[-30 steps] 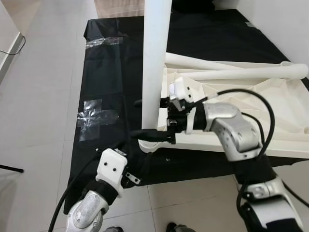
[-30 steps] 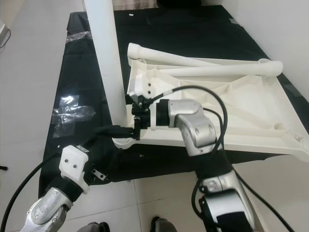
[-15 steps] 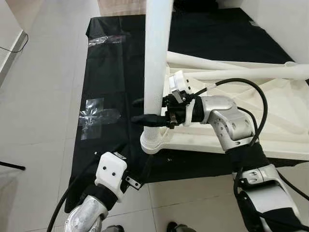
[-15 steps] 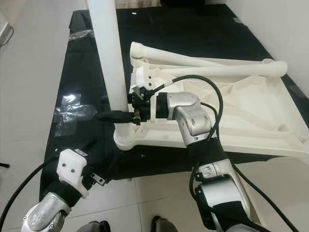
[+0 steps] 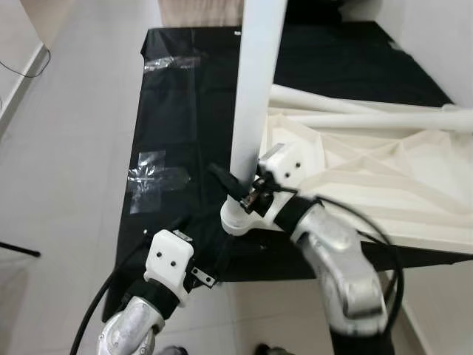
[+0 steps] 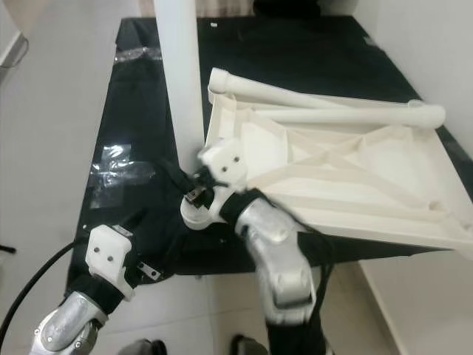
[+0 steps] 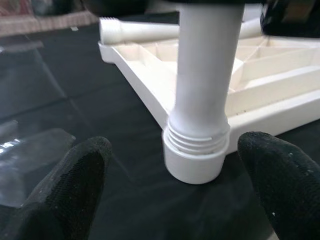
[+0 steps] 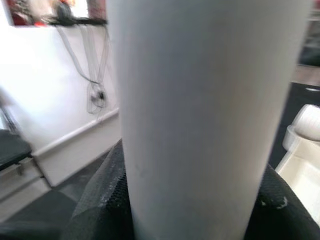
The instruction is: Building children table
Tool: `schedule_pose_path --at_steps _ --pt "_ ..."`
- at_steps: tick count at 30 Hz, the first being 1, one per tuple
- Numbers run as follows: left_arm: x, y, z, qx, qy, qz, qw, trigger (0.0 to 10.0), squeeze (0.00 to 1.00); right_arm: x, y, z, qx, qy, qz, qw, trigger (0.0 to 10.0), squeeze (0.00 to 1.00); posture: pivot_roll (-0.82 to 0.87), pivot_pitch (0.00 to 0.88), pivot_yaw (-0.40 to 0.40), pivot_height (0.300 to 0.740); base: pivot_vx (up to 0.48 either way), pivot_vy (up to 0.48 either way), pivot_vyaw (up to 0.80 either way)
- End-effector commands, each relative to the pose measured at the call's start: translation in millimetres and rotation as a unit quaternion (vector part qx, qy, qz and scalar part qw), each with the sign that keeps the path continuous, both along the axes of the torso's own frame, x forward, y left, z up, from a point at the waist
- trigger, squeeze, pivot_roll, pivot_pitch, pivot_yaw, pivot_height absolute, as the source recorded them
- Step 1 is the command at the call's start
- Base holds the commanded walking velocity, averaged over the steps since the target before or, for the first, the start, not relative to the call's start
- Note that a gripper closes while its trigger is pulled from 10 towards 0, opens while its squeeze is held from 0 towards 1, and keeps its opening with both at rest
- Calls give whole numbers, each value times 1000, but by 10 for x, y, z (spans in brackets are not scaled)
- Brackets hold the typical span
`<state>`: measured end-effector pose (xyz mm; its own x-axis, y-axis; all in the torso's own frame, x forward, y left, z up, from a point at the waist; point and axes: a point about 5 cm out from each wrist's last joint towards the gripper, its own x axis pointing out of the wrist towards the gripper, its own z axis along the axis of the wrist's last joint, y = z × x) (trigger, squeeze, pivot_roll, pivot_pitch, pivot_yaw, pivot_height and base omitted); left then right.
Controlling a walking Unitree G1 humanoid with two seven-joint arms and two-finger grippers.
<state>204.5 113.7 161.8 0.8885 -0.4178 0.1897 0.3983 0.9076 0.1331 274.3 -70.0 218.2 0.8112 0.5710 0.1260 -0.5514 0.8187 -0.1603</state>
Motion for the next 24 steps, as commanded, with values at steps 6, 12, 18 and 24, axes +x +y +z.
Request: schedule_pose_path --at_steps 6,12,18,24 --pt "53 -15 -70 1 13 1 1000 10000 0 293 34 -159 -14 81 -14 997 10000 0 26 231 -56 740 0 0 0" --pt "56 -7 -63 1 9 11 1000 10000 0 249 193 28 27 68 107 992 10000 1000 30 227 -63 740 0 0 0" --pt "47 -11 -61 2 10 7 1000 10000 0 253 143 201 -10 24 253 967 10000 1000 37 228 -61 740 0 0 0" --pt "20 -14 -58 3 10 7 1000 10000 0 445 4 244 -57 16 312 948 10000 0 68 241 -72 740 0 0 0"
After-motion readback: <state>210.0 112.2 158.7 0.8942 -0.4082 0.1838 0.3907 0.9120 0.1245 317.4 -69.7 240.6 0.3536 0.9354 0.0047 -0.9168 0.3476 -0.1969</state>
